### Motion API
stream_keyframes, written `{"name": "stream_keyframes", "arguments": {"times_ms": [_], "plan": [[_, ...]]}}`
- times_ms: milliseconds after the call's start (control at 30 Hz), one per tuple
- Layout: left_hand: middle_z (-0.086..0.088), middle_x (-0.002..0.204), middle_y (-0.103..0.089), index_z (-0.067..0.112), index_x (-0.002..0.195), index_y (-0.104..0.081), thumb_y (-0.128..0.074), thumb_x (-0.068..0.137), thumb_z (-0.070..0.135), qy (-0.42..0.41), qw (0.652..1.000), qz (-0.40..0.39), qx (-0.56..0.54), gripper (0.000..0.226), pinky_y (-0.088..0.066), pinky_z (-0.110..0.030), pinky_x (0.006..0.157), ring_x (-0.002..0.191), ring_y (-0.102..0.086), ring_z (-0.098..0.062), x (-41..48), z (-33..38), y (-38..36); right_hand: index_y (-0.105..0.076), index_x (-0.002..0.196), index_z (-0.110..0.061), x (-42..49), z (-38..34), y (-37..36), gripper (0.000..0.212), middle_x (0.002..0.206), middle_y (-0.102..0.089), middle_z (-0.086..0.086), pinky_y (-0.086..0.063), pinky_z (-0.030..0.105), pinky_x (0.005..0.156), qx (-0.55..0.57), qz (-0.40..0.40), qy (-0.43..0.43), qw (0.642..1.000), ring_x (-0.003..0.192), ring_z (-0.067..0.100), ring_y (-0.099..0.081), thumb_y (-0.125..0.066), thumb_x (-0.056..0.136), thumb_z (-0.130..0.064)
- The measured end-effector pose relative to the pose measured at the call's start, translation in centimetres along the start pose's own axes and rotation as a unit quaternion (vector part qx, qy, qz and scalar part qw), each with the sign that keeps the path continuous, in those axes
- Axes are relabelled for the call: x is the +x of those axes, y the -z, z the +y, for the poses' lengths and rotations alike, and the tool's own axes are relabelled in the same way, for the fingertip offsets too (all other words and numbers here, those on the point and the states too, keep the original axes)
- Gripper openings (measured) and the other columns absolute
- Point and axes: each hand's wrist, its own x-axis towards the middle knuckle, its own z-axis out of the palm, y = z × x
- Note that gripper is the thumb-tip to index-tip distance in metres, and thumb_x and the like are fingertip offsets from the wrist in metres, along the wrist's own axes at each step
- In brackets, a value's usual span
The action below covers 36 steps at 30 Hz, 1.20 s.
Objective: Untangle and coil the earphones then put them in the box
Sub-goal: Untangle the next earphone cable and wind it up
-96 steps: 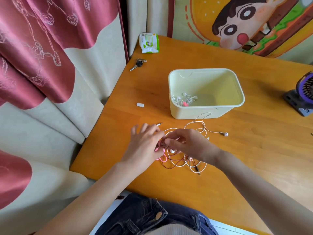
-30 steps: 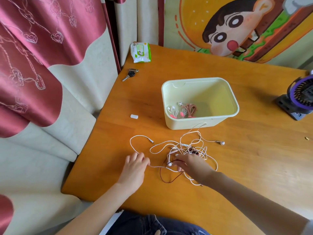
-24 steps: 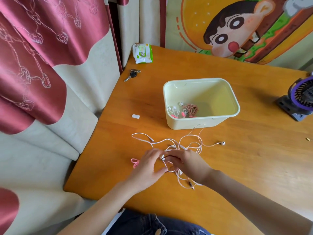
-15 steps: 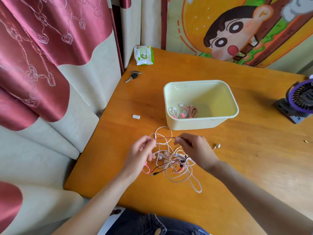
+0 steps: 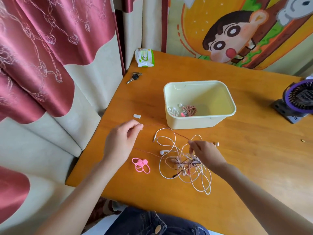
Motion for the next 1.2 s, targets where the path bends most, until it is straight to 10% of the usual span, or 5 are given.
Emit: {"name": "stream_keyframes", "arguments": {"times_ms": [200,500,800,967,1200], "plan": [[0.004,0.093,-0.067,0.021,0.097,-0.071,-0.054,0.093,0.03,0.013,0.981,-0.054,0.187,0.019,-0.03,-0.013,0.051,0.075,-0.053,-0.01,-0.1,-3.1,1.2,-0.059,0.061,-0.022,0.2,-4.0,5.2,0.042,0.041,-0.04,-0.003,-0.032,0.028,0.048,0.055,0.145,0.055,0.986,0.039,0.012,-0.039,-0.043,0.097,-0.036],[0.003,0.102,-0.065,0.013,0.1,-0.066,-0.047,0.097,0.019,0.037,0.994,-0.097,0.03,0.02,-0.044,-0.008,0.069,0.089,-0.06,-0.008,-0.6,-0.4,-1.4,-0.06,0.064,-0.017,-3.1,-12.5,7.6,0.046,0.048,-0.035,0.001,-0.026,0.019,0.047,0.259,0.118,0.184,0.941,0.046,0.009,-0.03,-0.037,0.091,-0.047],[0.003,0.14,-0.04,0.019,0.138,-0.037,-0.06,0.089,0.009,-0.027,0.998,-0.061,-0.008,0.055,-0.032,-0.028,0.108,0.132,-0.032,-0.006,-1.9,2.6,-2.6,-0.069,0.07,-0.017,-2.3,-10.1,5.2,0.043,0.044,-0.039,-0.005,-0.026,0.018,0.042,0.033,-0.072,0.151,0.985,0.036,0.01,-0.033,-0.044,0.097,-0.039],[0.02,0.081,-0.059,0.037,0.087,-0.049,-0.043,0.098,0.01,-0.069,0.965,-0.237,-0.084,0.03,-0.04,-0.019,0.072,0.08,-0.052,0.007,-3.4,4.3,-2.4,-0.065,0.065,-0.022,-3.4,-9.9,4.0,0.039,0.045,-0.046,-0.006,-0.027,0.018,0.045,0.062,-0.109,0.2,0.972,0.041,0.011,-0.033,-0.046,0.096,-0.036],[0.012,0.056,-0.043,0.017,0.072,-0.044,-0.03,0.095,0.036,0.018,0.974,-0.059,-0.219,0.032,-0.041,-0.037,0.062,0.056,-0.04,-0.006,-3.0,4.9,0.3,-0.057,0.065,-0.024,-2.4,-4.3,3.1,0.033,0.053,-0.036,-0.007,-0.026,0.02,0.049,0.13,-0.108,0.124,0.978,0.05,0.007,-0.03,-0.049,0.095,-0.034]]}}
